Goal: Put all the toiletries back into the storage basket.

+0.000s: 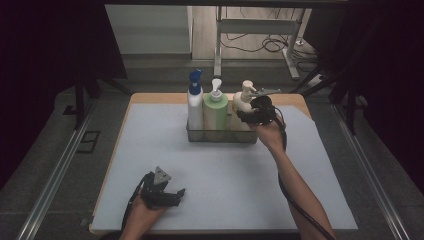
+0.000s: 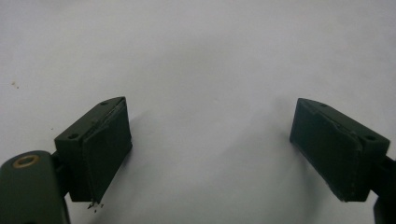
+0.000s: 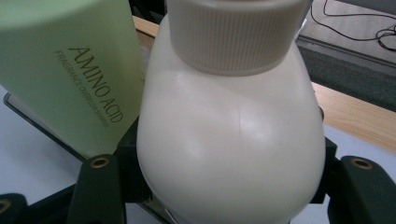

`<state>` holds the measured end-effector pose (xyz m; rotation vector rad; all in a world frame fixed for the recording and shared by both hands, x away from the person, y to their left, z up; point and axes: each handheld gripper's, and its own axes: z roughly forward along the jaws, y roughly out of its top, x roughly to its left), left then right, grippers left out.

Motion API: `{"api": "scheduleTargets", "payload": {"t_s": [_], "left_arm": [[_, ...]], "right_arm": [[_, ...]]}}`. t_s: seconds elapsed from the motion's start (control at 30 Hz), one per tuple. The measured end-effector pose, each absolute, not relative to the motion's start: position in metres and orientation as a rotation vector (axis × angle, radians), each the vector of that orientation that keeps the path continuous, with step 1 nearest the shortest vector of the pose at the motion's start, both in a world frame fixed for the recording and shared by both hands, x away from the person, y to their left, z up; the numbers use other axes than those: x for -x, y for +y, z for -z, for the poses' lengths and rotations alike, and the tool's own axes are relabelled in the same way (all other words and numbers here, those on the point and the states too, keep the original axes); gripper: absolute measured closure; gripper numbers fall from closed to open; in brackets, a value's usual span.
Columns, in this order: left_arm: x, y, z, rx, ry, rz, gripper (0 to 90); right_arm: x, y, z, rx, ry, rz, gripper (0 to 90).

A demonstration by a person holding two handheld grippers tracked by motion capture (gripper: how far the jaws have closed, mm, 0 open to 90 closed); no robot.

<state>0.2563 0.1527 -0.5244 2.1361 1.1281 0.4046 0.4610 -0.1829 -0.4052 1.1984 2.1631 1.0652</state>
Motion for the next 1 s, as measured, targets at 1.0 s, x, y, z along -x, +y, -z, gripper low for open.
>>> {"api": "scheduleTargets", "payload": {"t_s": [1.0], "left_arm": [[-0.256, 0.153, 0.524, -2.141, 1.128, -0.406, 12.3]], "right_arm": [[-0.443, -0.203, 0.419, -1.210, 2.197, -1.109, 31.8]]}}
